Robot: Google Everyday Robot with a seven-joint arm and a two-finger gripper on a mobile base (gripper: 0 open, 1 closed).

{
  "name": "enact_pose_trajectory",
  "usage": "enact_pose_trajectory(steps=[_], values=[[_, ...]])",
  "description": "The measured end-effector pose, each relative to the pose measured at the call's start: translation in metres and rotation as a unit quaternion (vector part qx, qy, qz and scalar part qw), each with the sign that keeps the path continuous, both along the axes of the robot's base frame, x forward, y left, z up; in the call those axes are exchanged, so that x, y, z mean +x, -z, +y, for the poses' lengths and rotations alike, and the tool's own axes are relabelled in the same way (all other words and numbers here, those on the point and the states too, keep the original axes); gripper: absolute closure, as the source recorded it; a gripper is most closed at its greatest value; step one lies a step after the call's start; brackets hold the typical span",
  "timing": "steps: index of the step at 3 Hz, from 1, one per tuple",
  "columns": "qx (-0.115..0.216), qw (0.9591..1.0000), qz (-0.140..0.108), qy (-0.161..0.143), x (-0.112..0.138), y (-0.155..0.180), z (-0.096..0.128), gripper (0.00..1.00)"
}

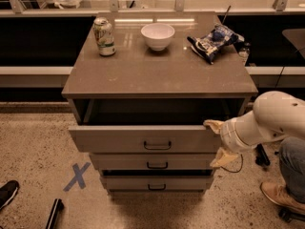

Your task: Open top drawer

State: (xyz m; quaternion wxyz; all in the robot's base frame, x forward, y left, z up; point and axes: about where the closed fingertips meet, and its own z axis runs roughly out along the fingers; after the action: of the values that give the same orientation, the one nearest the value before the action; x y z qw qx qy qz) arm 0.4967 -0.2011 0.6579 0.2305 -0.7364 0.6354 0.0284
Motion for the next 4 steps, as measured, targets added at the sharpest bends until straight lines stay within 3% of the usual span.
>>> enact_pose_trajectory(steps=[3, 4], values=[[0.035, 0.9972, 0.063, 0.02, -0.081, -0.009, 0.007, 0.44], [0.048, 0.9962, 0.065, 0.034, -0.1, -0.026, 0.008, 0.26]])
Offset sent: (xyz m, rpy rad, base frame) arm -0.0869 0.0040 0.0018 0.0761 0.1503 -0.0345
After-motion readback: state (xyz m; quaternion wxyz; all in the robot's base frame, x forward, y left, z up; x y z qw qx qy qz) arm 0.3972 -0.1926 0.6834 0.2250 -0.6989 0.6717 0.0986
